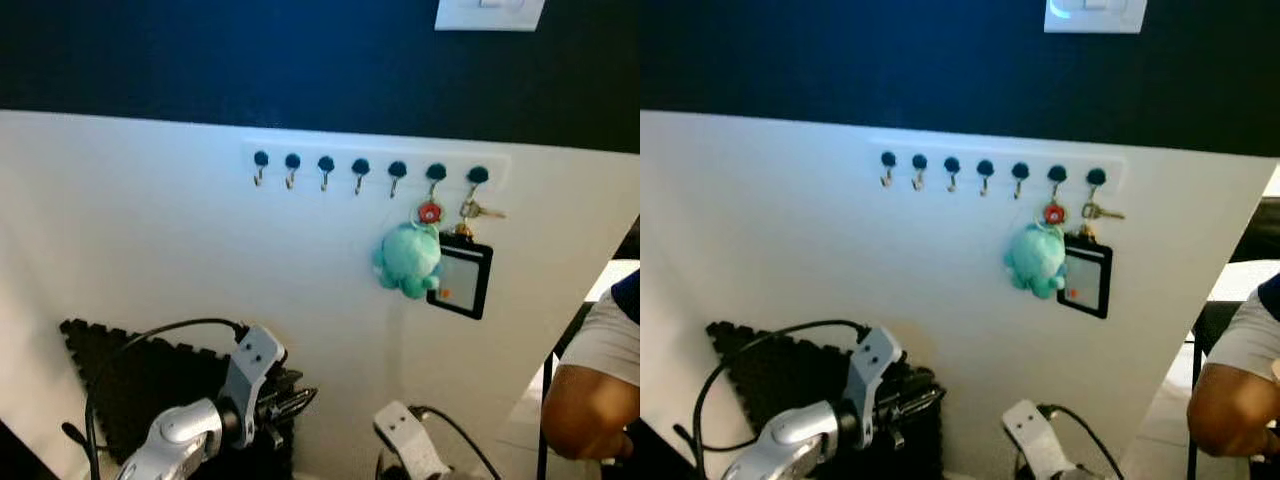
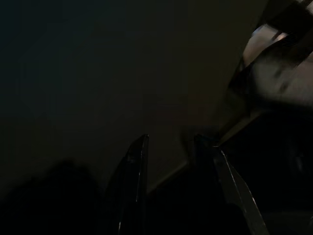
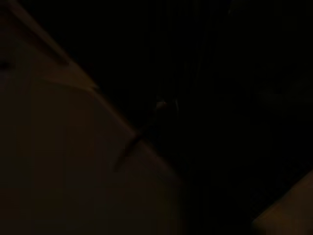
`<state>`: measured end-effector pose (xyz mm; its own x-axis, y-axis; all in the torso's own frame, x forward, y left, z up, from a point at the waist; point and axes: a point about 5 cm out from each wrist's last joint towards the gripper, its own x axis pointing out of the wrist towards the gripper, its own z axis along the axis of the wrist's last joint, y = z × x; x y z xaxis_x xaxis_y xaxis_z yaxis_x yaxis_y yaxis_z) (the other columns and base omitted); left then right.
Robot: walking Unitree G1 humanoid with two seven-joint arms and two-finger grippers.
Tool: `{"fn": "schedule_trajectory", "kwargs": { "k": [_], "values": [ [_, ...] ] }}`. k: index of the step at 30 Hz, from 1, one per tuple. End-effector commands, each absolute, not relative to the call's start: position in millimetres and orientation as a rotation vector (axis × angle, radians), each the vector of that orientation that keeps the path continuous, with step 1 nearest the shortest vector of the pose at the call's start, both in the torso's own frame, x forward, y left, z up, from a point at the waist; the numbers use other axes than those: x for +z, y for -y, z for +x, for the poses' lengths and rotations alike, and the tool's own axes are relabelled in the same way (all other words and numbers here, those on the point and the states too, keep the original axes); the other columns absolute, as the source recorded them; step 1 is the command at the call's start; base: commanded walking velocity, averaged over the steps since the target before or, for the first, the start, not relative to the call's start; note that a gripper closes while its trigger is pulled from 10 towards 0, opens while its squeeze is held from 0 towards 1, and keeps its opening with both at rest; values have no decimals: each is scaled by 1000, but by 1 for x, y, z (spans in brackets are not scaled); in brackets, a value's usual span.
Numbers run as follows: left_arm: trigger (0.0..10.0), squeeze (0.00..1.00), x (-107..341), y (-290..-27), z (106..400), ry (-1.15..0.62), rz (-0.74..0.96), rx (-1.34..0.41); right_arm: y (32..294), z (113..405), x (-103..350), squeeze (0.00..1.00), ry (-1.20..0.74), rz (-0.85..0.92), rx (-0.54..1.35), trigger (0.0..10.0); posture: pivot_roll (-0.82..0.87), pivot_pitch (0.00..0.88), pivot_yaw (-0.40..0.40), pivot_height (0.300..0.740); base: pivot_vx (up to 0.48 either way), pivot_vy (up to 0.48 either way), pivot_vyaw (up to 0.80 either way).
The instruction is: Hang keys on a hook
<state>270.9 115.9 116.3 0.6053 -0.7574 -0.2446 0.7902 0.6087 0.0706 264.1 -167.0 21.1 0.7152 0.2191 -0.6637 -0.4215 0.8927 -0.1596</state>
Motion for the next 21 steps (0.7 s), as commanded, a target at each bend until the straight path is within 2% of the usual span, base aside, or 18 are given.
{"fn": "schedule_trajectory", "kwargs": {
  "k": [1, 6, 7, 10, 12, 13, 15, 19, 21],
  "values": [
    [10000, 0, 98, -121, 264, -277, 211, -888, 173, 262, 16, 0, -674, -297, 281, 10000, 24, 93, 25, 740, 0, 0, 0],
    [10000, 0, 96, -121, 263, -288, 215, -885, 176, 264, 16, 0, -652, -258, 209, 10000, 22, 93, 24, 740, 0, 0, 0],
    [10000, 0, 94, -119, 262, -292, 208, -884, 186, 268, 19, 0, -590, -187, 37, 10000, 19, 91, 22, 740, 0, 0, 0],
    [10000, 0, 94, -118, 261, -294, 206, -885, 190, 268, 19, 0, -567, -170, -38, 10000, 19, 91, 22, 740, 0, 0, 0],
    [10000, 0, 91, -114, 260, -300, 216, -898, 200, 266, 22, 0, -514, -163, -206, 10000, 16, 91, 16, 740, 0, 0, 0],
    [10000, 0, 91, -114, 260, -300, 216, -898, 200, 266, 22, 0, -514, -163, -206, 10000, 16, 91, 16, 740, 0, 0, 0],
    [10000, 0, 89, -112, 258, -304, 226, -909, 210, 260, 26, 0, -470, -177, -384, 10000, 12, 94, 12, 740, 0, 0, 0],
    [10000, 0, 88, -111, 257, -305, 225, -910, 217, 255, 31, 0, -434, -187, -489, 10000, 9, 95, 11, 740, 0, 0, 0],
    [10000, 0, 87, -111, 256, -312, 239, -920, 224, 252, 35, 0, -407, -166, -600, 10000, 7, 100, 10, 740, 0, 0, 0]
  ]
}}
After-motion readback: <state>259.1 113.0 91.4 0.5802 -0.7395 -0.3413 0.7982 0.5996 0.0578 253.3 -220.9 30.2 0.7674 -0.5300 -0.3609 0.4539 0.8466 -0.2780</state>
